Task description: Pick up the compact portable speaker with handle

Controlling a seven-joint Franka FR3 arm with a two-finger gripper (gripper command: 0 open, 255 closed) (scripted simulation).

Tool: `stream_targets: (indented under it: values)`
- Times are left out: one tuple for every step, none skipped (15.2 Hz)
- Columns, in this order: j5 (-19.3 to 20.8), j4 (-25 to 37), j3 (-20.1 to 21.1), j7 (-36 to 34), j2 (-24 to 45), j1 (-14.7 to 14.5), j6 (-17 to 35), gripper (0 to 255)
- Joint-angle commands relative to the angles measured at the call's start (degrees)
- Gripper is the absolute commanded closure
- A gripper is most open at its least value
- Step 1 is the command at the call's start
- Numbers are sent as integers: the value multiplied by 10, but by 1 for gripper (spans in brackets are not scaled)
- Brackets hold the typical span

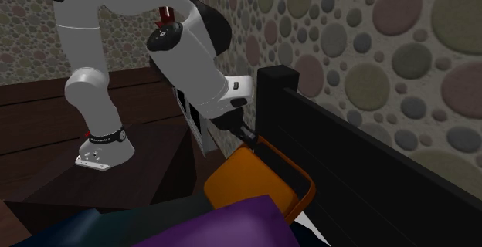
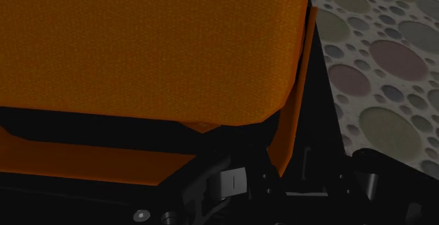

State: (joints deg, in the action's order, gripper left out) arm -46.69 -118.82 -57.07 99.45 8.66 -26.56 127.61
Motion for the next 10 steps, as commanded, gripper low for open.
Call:
stream_targets:
  values:
    - [19, 7, -4, -18, -13, -7, -4, 255]
    - [28, 10, -6, -26, -19, -9, -7, 255]
    - [36, 13, -8, -33, -25, -11, -9, 255]
    - [45, 16, -9, -41, -31, -13, -12, 255]
    - [53, 19, -11, -49, -36, -15, -15, 255]
    - [61, 22, -12, -56, -42, -17, -18, 255]
    - [70, 26, -13, -63, -47, -18, -21, 255]
    - [77, 29, -14, -71, -52, -20, -25, 255]
    - [79, 30, -14, -72, -53, -20, -25, 255]
    - [79, 30, -13, -72, -53, -20, -25, 255]
